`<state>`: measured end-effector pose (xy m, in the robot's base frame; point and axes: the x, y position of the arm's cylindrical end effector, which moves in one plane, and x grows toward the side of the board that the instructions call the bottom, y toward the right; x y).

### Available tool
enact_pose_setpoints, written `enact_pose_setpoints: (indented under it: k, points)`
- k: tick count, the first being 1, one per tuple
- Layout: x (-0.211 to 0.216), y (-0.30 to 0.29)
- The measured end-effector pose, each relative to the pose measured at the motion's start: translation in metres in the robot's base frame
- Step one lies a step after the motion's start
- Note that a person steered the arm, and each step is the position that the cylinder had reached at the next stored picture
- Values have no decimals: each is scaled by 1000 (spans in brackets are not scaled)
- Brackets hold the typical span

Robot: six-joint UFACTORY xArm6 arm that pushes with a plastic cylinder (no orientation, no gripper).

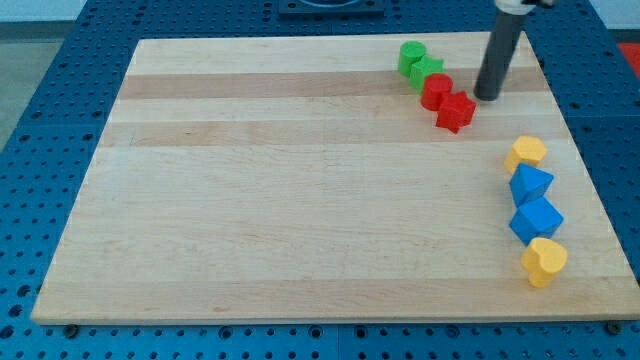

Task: Push the hexagon to the center right of the board

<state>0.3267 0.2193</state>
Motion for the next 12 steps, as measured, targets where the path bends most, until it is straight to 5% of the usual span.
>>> enact_pose_setpoints:
  k: [3, 6, 9, 12]
  points:
    - [57, 67]
    - [141, 56]
    - [142, -17]
    - [87, -19]
